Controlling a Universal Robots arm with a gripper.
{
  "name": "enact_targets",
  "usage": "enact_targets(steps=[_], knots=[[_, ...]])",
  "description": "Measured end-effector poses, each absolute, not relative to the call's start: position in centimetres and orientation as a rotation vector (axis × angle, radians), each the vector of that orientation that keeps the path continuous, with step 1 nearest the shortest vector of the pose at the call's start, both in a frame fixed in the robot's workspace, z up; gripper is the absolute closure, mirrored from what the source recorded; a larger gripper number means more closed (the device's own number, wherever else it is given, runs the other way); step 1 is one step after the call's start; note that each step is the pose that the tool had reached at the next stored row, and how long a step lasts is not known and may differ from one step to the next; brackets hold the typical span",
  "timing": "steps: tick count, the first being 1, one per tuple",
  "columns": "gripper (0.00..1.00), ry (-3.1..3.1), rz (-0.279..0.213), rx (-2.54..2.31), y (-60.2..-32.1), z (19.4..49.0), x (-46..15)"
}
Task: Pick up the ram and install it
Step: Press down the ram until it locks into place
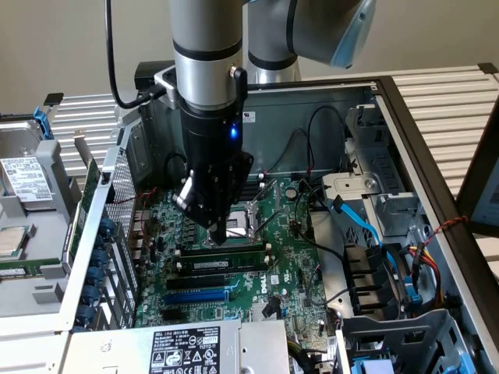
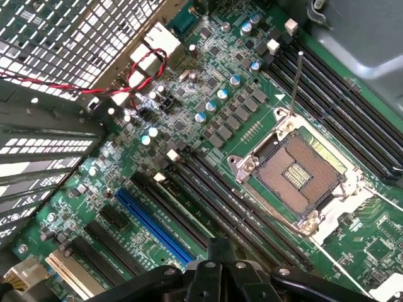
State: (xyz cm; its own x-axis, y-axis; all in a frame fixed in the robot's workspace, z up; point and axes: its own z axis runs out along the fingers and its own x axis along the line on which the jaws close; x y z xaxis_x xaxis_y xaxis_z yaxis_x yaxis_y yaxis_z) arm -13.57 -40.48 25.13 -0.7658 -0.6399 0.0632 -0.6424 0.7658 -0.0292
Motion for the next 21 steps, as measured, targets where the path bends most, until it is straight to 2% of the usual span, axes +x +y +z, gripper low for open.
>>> enact_targets(steps=[21], knots=[[0.90, -3.022, 0.085, 0.723, -40.48, 25.16, -13.56]])
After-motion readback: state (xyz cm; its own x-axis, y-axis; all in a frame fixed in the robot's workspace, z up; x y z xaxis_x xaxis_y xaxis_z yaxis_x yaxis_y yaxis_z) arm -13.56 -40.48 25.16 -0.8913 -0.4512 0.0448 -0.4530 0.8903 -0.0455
